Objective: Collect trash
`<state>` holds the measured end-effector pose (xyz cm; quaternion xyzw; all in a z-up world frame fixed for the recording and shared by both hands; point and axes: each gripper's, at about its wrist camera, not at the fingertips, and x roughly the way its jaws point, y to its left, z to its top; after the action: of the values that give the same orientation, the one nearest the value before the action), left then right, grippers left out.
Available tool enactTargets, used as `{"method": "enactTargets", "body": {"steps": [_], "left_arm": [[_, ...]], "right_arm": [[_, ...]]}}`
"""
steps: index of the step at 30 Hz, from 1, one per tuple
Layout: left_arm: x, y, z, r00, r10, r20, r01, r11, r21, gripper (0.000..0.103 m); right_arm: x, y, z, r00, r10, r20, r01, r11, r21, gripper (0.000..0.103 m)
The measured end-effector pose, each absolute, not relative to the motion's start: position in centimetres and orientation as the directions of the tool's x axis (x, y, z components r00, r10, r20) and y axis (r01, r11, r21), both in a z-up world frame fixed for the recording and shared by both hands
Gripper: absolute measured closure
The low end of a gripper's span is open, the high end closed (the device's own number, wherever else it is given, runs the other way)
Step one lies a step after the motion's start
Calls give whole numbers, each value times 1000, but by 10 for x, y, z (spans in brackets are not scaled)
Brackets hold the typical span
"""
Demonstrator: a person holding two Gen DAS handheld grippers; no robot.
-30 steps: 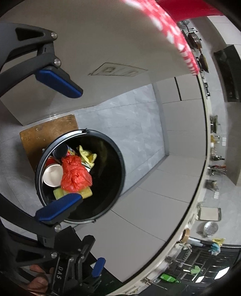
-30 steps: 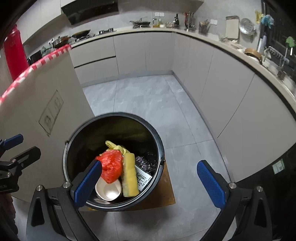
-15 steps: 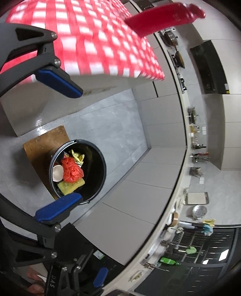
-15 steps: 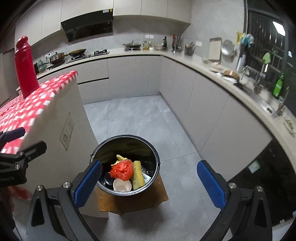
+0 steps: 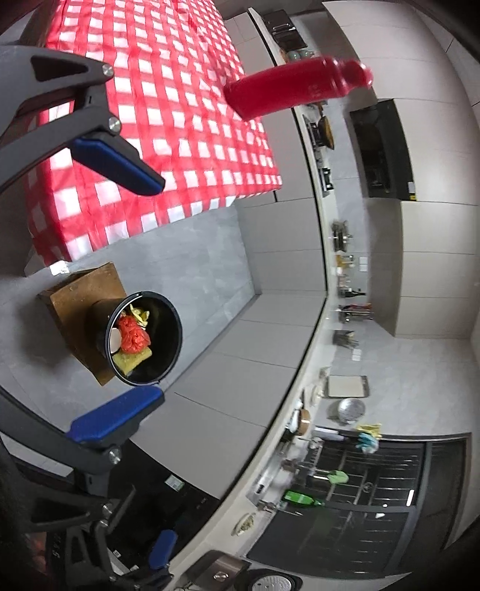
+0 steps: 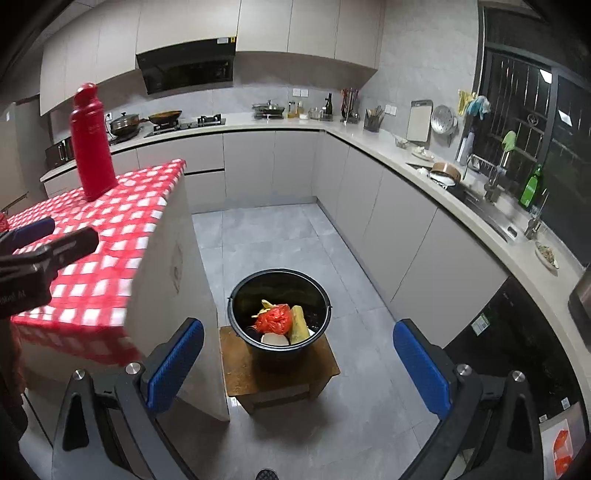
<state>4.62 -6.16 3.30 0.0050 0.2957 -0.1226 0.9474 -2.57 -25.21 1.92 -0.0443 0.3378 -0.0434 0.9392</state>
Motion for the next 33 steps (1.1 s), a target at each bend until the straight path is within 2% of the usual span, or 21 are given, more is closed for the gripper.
{"method": "enactTargets", "body": {"steps": [12, 33], "left_arm": [[-2, -26, 58, 834, -243, -496, 251, 967, -51, 0], [-42, 7, 55, 856, -215, -471, 214, 975, -55, 0]], "right_arm": [[-80, -208, 55, 821, -103, -561, 60, 994, -95, 0], [-107, -175, 56, 840, -80, -536, 32, 995, -99, 0]]}}
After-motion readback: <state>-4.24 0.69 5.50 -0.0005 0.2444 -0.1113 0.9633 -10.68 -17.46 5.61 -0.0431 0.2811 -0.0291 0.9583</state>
